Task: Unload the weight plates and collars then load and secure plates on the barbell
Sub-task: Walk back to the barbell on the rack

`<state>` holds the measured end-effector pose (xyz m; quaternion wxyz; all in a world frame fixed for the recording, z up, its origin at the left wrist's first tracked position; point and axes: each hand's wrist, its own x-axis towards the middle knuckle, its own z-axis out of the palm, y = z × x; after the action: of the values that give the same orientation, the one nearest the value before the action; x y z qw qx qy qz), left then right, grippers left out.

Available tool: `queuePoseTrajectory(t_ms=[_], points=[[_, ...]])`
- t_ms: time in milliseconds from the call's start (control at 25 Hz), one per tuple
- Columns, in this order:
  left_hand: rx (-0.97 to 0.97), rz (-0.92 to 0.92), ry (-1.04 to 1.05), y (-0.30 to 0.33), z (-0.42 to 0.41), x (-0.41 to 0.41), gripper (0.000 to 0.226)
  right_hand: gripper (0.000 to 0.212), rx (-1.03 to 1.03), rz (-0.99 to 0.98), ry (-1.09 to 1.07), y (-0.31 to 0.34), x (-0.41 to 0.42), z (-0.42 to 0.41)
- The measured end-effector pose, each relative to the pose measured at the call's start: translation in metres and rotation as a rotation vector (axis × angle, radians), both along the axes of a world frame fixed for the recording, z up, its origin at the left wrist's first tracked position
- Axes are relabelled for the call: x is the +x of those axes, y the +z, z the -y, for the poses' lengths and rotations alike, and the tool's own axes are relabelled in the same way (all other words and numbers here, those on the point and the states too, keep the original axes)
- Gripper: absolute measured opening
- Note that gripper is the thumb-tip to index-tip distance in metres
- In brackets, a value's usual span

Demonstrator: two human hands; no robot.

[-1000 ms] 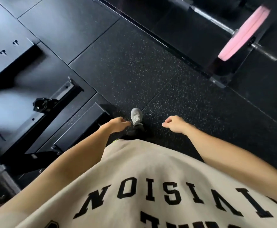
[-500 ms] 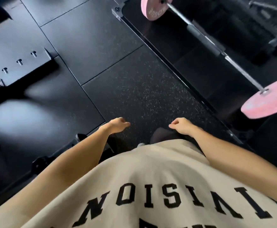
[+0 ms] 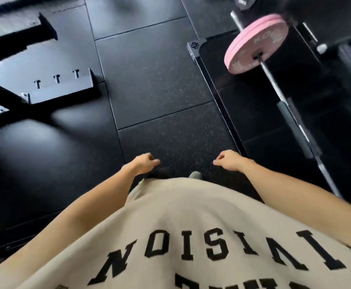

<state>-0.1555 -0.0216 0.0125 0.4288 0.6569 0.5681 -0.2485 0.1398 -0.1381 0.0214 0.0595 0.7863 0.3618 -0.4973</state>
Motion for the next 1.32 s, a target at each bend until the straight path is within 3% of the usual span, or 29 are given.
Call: queuePoseTrajectory(t_ms=[240,440,720,1120,1320], points=[[-0.013,0.054,0.163,-0.001,-0.141,0.062,0.042,0.041,0.097,-0.038,0.105,-0.001,0.063,-0.190],[0.017,0.038,0.147,-0.022,-0.289,0.082,0.041,0.045,-0.045,-0.004,0.259,-0.023,0.085,-0.326],[0.031,0.051,0.169,0.005,-0.521,0.105,0.050,0.030,0.120,-0.025,0.158,0.002,0.103,-0.559],[-0.031,0.033,0.247,-0.013,-0.765,0.137,0.043,0.037,-0.011,-0.067,0.357,-0.026,0.137,-0.858],[0.107,0.028,0.406,0.016,-0.915,0.132,0.043,0.033,0.025,-0.060,0.414,-0.002,0.151,-1.036]])
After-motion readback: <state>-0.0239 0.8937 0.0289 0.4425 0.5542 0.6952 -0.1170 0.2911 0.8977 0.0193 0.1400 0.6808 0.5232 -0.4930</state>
